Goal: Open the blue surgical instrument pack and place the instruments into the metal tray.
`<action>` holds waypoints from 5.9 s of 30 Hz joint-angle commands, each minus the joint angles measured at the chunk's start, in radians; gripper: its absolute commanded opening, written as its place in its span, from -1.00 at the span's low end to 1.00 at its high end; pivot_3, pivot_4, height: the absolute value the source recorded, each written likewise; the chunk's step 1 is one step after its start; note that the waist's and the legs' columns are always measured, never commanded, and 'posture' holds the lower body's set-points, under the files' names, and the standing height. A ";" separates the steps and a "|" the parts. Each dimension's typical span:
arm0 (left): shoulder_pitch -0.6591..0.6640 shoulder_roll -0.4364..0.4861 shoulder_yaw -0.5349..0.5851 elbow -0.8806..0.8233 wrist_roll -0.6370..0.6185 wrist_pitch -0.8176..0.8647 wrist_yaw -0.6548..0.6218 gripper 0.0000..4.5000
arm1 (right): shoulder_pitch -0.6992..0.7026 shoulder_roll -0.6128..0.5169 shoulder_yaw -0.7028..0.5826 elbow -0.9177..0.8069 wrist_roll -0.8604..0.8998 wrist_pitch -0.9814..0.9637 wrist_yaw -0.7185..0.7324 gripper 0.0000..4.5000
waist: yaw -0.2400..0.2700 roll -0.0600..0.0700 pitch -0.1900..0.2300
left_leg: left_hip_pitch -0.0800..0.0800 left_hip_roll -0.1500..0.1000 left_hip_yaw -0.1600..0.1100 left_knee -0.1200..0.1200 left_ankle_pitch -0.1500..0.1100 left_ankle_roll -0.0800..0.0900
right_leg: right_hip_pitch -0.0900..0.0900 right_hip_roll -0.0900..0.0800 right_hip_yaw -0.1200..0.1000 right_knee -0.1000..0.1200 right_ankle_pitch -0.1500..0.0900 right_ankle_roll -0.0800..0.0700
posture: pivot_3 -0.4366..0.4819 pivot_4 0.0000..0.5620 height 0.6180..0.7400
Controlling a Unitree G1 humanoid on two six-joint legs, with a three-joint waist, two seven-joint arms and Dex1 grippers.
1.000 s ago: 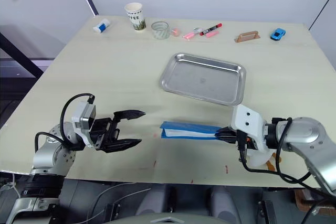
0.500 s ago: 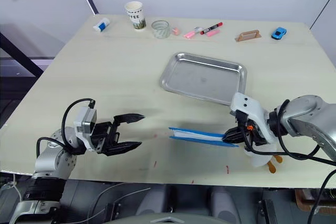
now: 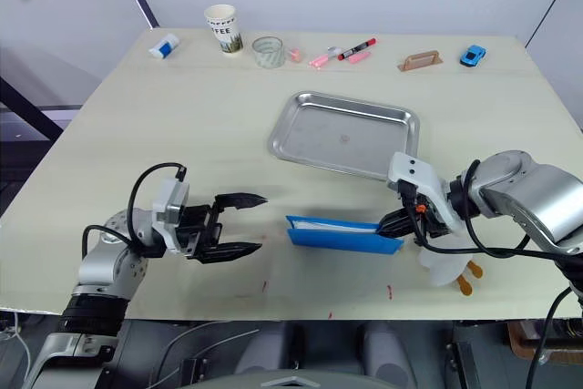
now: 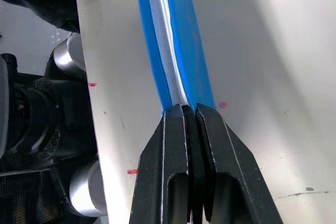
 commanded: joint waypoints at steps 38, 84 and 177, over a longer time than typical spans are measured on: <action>-0.144 -0.148 -0.139 0.095 0.136 -0.106 0.034 0.21 | 0.021 0.043 -0.014 -0.029 -0.034 0.030 -0.020 -1.00 | 0.000 -0.001 0.000 | 0.000 0.000 -0.001 0.000 0.000 0.000 | 0.000 0.001 0.000 0.000 0.000 0.000 | -0.05 -0.47 1.00; -0.147 -0.114 -0.080 0.100 0.142 -0.148 0.080 -1.00 | 1.050 0.127 -1.143 -0.262 0.098 -0.289 0.066 0.87 | 0.028 -0.002 0.004 | 0.000 -0.003 -0.002 0.000 0.000 0.000 | 0.004 0.002 0.001 -0.002 -0.001 0.002 | -0.05 -0.47 1.00; -0.233 -0.167 -0.192 0.313 0.232 -0.283 -0.031 -1.00 | 0.243 -0.002 -0.539 -0.172 0.530 -0.012 -0.207 -0.99 | 0.029 -0.003 0.005 | 0.000 -0.002 -0.002 0.003 0.000 0.000 | 0.004 0.002 0.002 0.000 -0.001 0.002 | -0.05 -0.47 1.00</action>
